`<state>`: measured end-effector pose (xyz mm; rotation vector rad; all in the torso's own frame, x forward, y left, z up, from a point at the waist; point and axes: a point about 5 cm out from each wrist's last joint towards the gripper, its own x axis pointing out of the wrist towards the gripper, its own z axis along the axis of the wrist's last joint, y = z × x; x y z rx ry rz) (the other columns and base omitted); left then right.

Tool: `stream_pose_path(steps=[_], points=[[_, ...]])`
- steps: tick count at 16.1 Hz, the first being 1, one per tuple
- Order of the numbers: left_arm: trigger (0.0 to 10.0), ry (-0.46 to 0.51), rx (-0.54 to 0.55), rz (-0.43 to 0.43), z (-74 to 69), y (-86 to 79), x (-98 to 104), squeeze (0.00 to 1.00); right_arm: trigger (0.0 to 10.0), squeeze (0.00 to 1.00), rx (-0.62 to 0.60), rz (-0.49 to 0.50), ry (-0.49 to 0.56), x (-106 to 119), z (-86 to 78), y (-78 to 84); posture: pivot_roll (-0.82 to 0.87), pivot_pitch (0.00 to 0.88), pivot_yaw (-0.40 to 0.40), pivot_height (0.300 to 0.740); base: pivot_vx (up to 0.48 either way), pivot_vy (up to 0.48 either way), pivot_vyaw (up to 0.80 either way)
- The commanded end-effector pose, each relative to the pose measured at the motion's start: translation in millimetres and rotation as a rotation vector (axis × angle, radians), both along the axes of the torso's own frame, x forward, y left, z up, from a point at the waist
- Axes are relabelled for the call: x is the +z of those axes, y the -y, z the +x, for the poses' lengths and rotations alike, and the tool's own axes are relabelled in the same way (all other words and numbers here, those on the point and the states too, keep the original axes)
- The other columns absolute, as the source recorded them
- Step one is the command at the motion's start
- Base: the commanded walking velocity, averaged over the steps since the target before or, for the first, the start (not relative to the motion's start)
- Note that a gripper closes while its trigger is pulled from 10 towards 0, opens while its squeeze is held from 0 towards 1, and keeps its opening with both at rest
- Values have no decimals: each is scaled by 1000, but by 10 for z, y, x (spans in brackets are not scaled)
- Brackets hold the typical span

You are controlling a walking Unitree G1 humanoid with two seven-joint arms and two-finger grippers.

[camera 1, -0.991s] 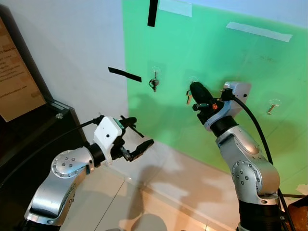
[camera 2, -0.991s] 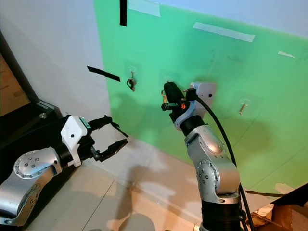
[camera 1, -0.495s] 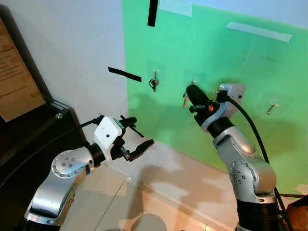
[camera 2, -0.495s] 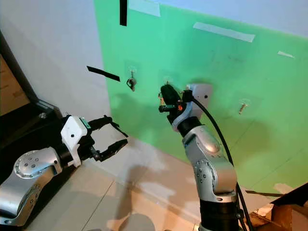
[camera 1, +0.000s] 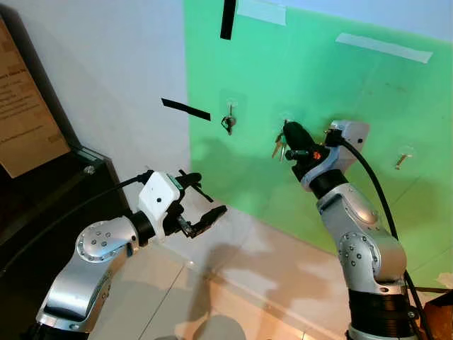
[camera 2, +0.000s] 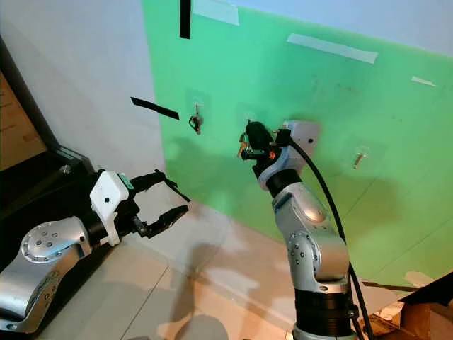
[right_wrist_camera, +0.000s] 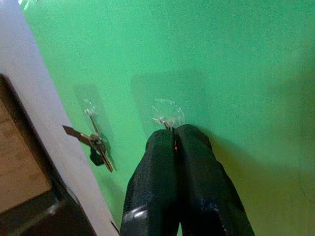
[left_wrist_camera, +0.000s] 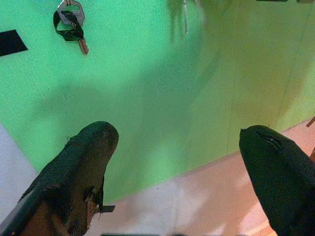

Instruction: Hang keys on a hook

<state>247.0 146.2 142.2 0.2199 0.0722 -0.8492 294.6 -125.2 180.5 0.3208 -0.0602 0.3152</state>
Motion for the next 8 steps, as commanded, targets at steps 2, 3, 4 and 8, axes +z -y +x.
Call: stream_pose_path(steps=[2,3,4,8], points=[[10000,10,-28,0,-7,43,46,0,10000,0,-37,-55,-82,-150,15,58,38,0,-66,740,0,0,0],[10000,10,-27,1,4,44,48,0,10000,0,-50,-81,-114,-220,14,67,39,0,-66,740,0,0,0],[10000,11,-26,1,7,43,49,0,10000,0,-57,-81,-120,-234,14,74,39,0,-66,740,0,0,0],[10000,11,-28,2,16,43,53,0,10000,0,-53,-97,-137,-266,14,83,37,0,-64,740,0,0,0]])
